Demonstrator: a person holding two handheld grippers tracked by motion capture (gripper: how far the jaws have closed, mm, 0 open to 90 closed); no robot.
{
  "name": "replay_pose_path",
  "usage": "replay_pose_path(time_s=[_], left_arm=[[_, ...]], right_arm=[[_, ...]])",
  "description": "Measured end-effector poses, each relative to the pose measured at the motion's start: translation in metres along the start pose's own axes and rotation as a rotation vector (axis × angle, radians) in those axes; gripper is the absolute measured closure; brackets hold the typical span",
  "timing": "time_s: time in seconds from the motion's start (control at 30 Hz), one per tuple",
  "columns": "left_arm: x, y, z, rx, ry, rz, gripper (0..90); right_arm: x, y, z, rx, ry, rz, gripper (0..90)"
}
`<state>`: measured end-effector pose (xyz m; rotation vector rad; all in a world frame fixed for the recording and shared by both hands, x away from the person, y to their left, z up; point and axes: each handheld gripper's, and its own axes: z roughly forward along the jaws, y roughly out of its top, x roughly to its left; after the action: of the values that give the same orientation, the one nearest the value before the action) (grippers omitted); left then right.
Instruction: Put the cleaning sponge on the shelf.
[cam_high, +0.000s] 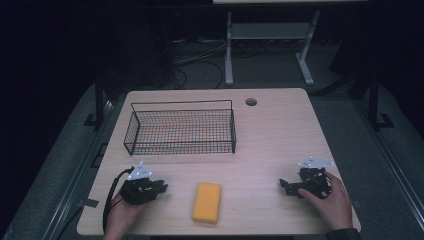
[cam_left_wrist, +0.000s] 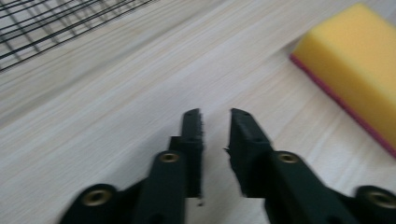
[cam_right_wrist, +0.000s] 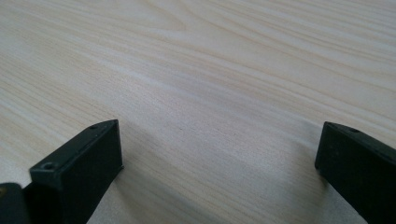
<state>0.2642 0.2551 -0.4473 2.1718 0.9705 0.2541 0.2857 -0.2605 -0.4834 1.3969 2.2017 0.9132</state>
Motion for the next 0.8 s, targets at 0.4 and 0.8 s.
replay_pose_path(time_s=[0.4, 0.8], left_arm=[[-0.012, 0.013, 0.003, -0.004, -0.057, 0.012, 89.6], [-0.027, 0.026, 0.020, 0.017, -0.090, 0.041, 89.6]], right_arm=[[0.000, 0.000, 0.000, -0.002, 0.000, 0.002, 0.0], [0.000, 0.000, 0.000, -0.002, 0.000, 0.001, 0.0]])
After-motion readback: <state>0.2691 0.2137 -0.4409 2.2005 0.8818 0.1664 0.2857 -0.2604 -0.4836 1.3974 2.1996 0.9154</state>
